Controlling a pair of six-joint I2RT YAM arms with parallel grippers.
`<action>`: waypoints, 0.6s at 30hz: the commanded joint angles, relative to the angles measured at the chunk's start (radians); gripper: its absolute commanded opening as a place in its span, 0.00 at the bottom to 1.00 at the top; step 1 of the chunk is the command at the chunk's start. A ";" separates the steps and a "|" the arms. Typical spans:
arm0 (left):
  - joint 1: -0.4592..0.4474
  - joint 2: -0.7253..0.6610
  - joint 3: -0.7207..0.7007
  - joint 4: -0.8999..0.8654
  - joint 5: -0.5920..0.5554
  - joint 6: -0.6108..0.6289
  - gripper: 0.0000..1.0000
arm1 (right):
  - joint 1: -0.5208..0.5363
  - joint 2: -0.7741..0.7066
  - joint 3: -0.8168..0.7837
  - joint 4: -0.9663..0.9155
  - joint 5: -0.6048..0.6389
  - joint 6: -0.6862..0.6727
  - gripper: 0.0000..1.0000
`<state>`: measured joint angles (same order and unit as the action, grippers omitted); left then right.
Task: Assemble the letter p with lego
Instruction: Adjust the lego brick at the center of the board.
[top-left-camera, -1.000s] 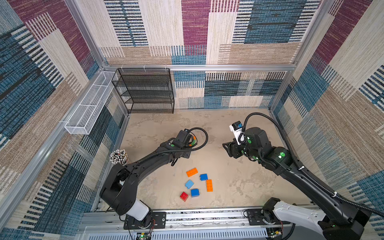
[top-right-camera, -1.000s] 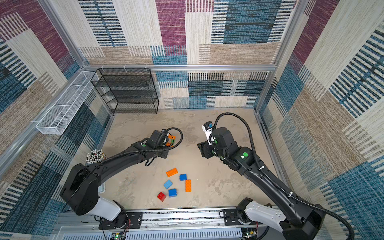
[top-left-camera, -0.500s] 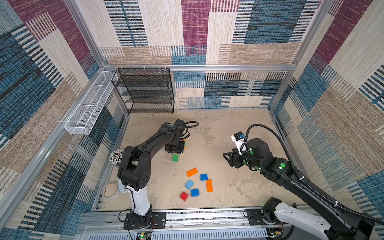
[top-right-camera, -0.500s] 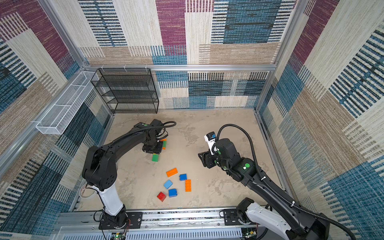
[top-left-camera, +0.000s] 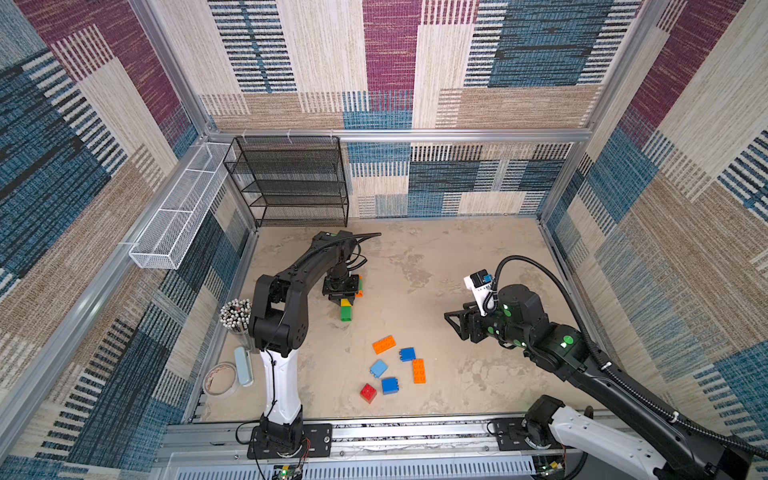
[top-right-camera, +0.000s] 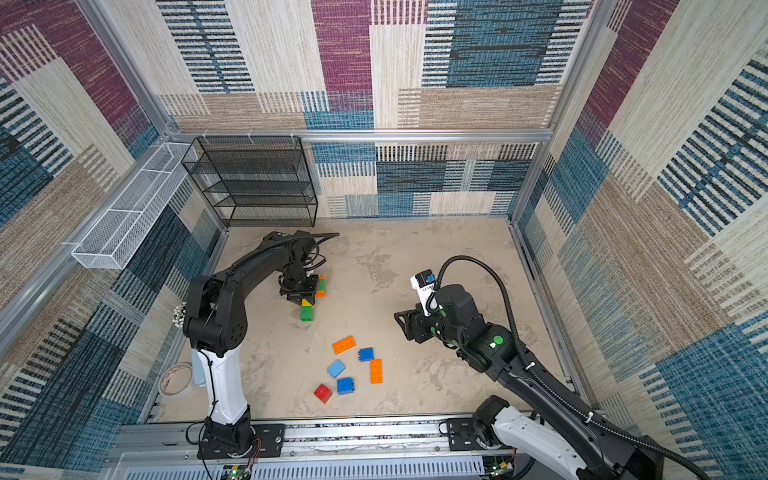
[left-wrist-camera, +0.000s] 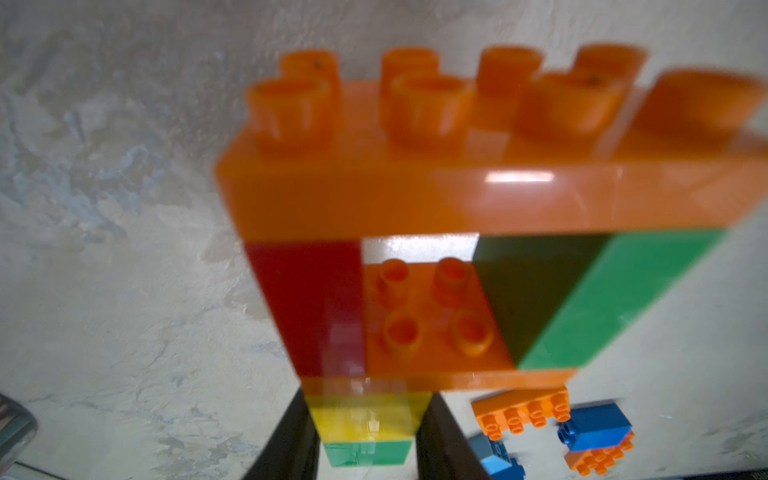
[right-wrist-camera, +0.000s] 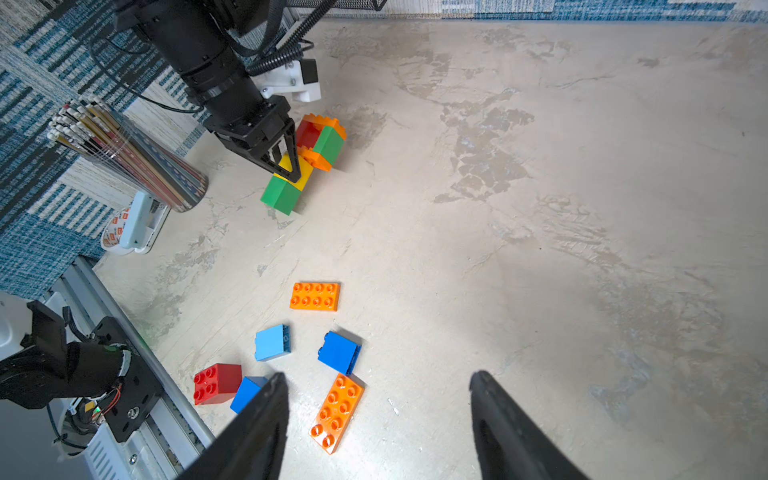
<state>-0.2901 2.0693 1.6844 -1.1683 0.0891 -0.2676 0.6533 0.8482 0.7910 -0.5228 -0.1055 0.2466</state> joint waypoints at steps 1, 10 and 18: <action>0.012 0.036 0.037 -0.055 0.023 0.058 0.19 | 0.002 -0.007 -0.007 0.026 -0.014 0.021 0.71; 0.025 0.098 0.063 -0.077 0.018 0.077 0.19 | 0.002 -0.006 -0.023 0.030 -0.023 0.031 0.71; 0.028 0.136 0.064 -0.077 0.037 0.088 0.22 | 0.002 -0.006 -0.026 0.031 -0.025 0.034 0.71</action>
<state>-0.2634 2.1906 1.7451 -1.2449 0.1112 -0.2092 0.6533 0.8425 0.7689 -0.5194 -0.1242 0.2714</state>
